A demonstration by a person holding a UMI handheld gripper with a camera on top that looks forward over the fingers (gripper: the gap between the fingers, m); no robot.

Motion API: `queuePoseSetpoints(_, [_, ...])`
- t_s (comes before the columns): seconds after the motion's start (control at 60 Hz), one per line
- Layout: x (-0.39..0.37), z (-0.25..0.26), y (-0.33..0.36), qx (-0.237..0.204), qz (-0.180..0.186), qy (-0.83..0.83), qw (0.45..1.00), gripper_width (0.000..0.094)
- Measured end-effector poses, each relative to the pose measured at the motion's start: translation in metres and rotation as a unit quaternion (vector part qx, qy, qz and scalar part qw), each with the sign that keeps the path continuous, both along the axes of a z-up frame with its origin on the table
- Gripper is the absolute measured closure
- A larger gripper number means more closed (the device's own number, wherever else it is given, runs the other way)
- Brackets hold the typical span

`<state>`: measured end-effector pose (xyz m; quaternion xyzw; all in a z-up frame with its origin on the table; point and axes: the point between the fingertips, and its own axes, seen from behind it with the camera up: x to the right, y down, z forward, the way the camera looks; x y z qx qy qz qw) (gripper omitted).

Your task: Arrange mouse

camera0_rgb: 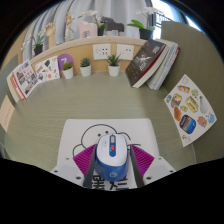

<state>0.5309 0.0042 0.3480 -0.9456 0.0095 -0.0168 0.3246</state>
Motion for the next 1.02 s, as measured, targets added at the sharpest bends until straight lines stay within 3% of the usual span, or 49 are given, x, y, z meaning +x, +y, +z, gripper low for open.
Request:
queuePoseSetpoints(0.083, [0.007, 0.004, -0.004, -0.019, -0.002, -0.021, 1.000, 0.0077])
queuePoseSetpoints(0.1, [0.002, 0.005, -0.005, -0.019, 0.001, -0.020, 1.000, 0.0066])
queuePoseSetpoints(0.283, [-0.010, 0.069, -0.022, -0.001, 0.005, -0.031, 0.999, 0.0078])
queuePoseSetpoints(0.633, [-0.079, 0.234, -0.096, 0.121, -0.010, -0.009, 0.993, 0.0078])
queuePoseSetpoints(1.017, [-0.159, 0.283, -0.183, 0.150, 0.036, -0.001, 0.988, 0.0080])
